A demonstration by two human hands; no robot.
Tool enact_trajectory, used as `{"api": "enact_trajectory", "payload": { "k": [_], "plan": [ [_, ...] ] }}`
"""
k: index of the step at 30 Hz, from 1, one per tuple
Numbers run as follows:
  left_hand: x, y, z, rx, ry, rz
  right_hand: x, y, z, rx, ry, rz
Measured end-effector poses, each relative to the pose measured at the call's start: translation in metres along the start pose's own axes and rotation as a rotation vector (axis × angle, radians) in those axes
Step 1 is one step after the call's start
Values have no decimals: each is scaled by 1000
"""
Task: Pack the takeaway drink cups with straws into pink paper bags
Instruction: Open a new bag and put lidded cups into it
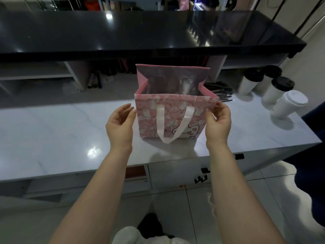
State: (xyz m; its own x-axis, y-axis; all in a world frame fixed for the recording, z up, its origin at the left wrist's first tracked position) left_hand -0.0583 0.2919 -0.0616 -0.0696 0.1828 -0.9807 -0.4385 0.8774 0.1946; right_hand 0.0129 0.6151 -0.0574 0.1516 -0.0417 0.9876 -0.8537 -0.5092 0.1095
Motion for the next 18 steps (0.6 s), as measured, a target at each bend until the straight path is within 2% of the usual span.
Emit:
{"api": "enact_trajectory", "payload": {
  "k": [3,8,12,15,18],
  "plan": [
    [-42,-1,13,14,211,-86,27,-16,3,-17,-123,96],
    [-108,54,71,282,611,-260,86,-43,14,76,-397,236],
    [-105,114,136,515,793,-494,110,-80,32,191,-713,651],
    [-76,150,192,655,924,-693,95,-131,33,192,-625,796],
    [-30,175,251,835,940,-803,69,-187,36,166,-484,906]
  ]
}}
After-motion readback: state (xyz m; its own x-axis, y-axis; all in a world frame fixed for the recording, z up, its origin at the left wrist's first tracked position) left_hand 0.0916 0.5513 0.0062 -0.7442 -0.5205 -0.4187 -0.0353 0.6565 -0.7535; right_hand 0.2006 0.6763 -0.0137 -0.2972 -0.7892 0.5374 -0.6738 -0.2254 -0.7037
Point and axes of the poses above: each hand's wrist, its own z-axis away from the middle knuckle, its own y-axis out of the palm, x = y × z, the point moved 9 cm from there along -z, towards the middle knuckle, and after that the axes turned 13 degrees about -x, right-handed, at the moved point
